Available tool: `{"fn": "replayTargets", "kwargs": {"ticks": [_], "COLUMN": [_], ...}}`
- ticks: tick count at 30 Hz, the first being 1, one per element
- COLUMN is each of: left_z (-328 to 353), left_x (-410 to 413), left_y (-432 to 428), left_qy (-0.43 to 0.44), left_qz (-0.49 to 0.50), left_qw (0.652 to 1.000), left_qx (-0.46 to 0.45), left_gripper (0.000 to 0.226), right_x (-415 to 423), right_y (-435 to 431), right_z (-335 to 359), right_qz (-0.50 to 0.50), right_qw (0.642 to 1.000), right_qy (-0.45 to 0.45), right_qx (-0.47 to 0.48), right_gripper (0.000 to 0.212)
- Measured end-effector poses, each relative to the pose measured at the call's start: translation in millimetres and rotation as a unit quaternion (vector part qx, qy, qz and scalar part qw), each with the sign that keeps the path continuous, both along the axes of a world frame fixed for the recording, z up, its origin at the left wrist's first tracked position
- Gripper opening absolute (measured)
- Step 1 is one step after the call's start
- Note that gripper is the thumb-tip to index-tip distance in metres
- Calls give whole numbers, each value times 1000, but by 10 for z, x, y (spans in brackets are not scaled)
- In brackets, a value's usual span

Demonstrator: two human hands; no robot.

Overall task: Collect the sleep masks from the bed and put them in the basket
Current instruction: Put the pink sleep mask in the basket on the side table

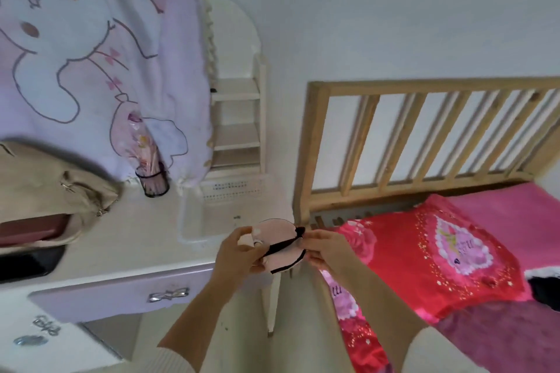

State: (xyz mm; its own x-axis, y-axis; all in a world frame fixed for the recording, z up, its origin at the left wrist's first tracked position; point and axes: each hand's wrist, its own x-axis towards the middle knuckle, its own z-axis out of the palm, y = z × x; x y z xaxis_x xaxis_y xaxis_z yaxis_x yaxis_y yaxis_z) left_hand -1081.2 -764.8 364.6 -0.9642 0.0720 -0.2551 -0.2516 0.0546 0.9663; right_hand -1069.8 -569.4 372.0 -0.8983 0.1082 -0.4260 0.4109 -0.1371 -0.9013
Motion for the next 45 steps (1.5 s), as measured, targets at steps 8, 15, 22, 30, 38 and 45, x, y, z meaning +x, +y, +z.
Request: {"fn": "replayTargets", "kwargs": {"ticks": [8,15,22,30,38,45], "left_z": [-379,-860,-1096,-821,-674,-1090], "left_x": [-1146,-1787,-1988,-2331,-2185,-1113], "left_y": [-604,-1197,-1359,-681,1615,3690], "left_qy": [30,64,21,152,321,303], "left_qz": [46,69,41,-44,-235,-459], "left_qw": [986,898,897,843,828,741], "left_qx": [-155,-430,-439,-515,-396,-385], "left_gripper": [45,56,64,55,34,38], "right_x": [-1349,-2216,-2492,-2392,-1224,331], "right_y": [-615,-1147,-1337,-689,1162,2874], "right_z": [-390,-940,-1375,-886,-550,-937], "right_qz": [33,12,61,73,-114,-237], "right_qw": [997,993,974,961,919,882], "right_qy": [-40,-84,-154,-25,-53,-184], "right_qx": [54,87,156,264,373,364], "right_gripper": [11,8,9,26,19,30]}}
